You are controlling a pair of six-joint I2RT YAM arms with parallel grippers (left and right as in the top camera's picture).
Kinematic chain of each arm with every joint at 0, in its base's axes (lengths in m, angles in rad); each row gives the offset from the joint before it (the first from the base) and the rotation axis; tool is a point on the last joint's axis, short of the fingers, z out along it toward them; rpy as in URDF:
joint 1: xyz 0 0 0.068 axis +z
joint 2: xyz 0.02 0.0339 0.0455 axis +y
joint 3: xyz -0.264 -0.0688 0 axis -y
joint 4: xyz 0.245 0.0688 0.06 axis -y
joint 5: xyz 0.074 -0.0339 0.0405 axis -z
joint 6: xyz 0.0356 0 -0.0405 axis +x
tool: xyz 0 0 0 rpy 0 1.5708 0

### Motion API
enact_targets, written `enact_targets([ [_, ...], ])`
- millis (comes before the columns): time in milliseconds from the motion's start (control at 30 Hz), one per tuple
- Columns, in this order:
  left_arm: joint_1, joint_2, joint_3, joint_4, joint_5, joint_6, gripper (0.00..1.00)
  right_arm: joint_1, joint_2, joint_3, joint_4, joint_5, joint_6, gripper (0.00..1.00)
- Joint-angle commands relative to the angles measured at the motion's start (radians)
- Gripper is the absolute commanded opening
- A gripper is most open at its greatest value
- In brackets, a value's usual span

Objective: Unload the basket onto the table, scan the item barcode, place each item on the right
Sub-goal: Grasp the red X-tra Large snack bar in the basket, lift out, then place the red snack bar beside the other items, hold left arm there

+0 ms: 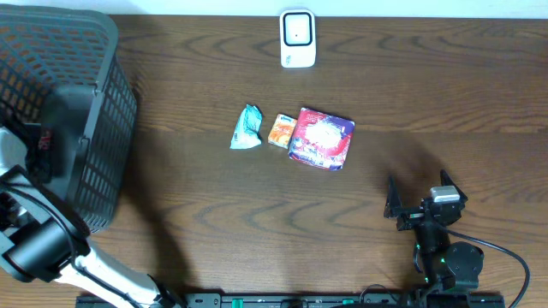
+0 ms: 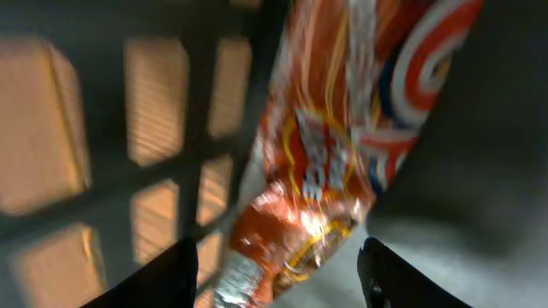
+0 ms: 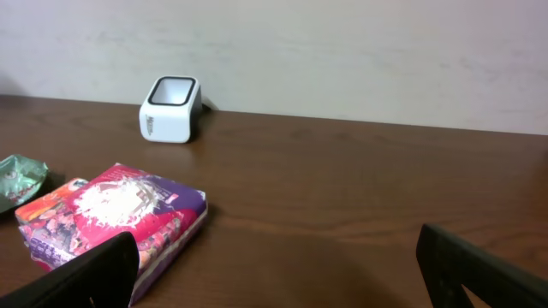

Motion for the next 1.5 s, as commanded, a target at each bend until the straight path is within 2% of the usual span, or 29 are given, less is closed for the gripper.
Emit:
enact_targets([
  [0, 0.032, 0.018, -0.012, 0.006, -0.025, 0.01, 0.6, 0.006, -0.005, -0.002, -0.003, -0.002, -0.011, 0.99],
  [133, 0.047, 0.019, -0.053, 0.008, 0.077, 0.01, 0.59, 0.006, -0.005, -0.002, -0.003, -0.002, -0.011, 0.99],
  [200, 0.048, 0.019, -0.076, 0.019, 0.112, 0.01, 0.52, 0.006, -0.005, -0.002, -0.003, -0.002, -0.011, 0.99],
  [333, 0.048, 0.019, -0.103, 0.031, 0.125, 0.009, 0.25, 0.006, -0.005, -0.002, -0.003, -0.002, -0.011, 0.99],
  [367, 0.047, 0.019, -0.103, 0.03, 0.125, 0.003, 0.09, 0.006, -0.005, -0.002, -0.003, -0.002, -0.011, 0.99],
  [400, 0.047, 0.017, -0.103, 0.03, 0.124, -0.008, 0.07, 0.006, -0.005, -0.002, -0.003, -0.002, -0.011, 0.99],
  [533, 0.023, -0.012, -0.093, 0.037, 0.127, -0.109, 0.07, 0.006, -0.005, -0.002, -0.003, -0.002, -0.011, 0.99],
  [767, -0.071, -0.23, -0.035, 0.06, 0.467, -0.195, 0.07, 0.006, -0.005, -0.002, -0.003, -0.002, -0.011, 0.99],
  [933, -0.128, -0.444, -0.028, 0.16, 0.566, -0.412, 0.07, 0.006, -0.005, -0.002, -0.003, -0.002, -0.011, 0.99],
  [967, -0.141, -0.521, -0.028, 0.204, 0.604, -0.486, 0.07, 0.006, -0.005, -0.002, -0.003, -0.002, -0.011, 0.99],
  [1133, -0.173, -0.692, -0.028, 0.29, 0.687, -0.692, 0.07, 0.006, -0.005, -0.002, -0.003, -0.002, -0.011, 0.99],
  [1200, -0.228, -0.77, -0.028, 0.299, 0.694, -0.771, 0.07, 0.006, -0.005, -0.002, -0.003, -0.002, -0.011, 0.99],
  [1333, -0.367, -0.793, -0.029, 0.294, 0.694, -0.863, 0.07, 0.006, -0.005, -0.002, -0.003, -0.002, -0.011, 0.99],
  [1467, -0.605, -0.74, -0.031, 0.233, 0.693, -0.894, 0.07, 0.006, -0.005, -0.002, -0.003, -0.002, -0.011, 0.99],
])
